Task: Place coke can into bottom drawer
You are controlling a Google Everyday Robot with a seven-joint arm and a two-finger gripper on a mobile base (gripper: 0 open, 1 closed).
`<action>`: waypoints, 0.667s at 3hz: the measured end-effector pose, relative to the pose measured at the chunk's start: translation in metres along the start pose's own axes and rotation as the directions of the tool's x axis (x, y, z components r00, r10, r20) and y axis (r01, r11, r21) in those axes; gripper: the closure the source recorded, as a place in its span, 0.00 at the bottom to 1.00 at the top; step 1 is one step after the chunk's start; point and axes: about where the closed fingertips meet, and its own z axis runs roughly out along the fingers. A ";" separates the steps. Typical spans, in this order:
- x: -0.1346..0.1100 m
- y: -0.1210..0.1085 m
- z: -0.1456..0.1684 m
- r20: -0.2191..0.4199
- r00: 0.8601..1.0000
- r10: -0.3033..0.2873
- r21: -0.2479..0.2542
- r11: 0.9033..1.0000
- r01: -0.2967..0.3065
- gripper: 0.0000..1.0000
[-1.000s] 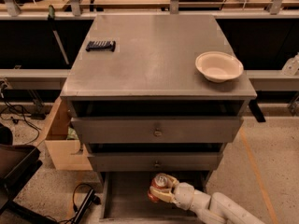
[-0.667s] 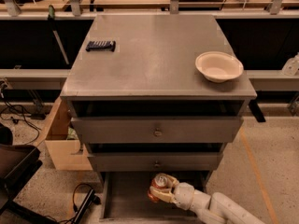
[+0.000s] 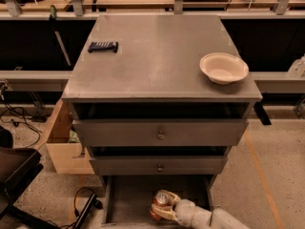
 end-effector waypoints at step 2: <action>0.034 0.007 0.019 -0.066 0.993 -0.097 -0.160 0.983 0.085 1.00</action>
Offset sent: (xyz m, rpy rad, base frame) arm 0.0046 0.0304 -0.0391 -0.1376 -0.1124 0.2634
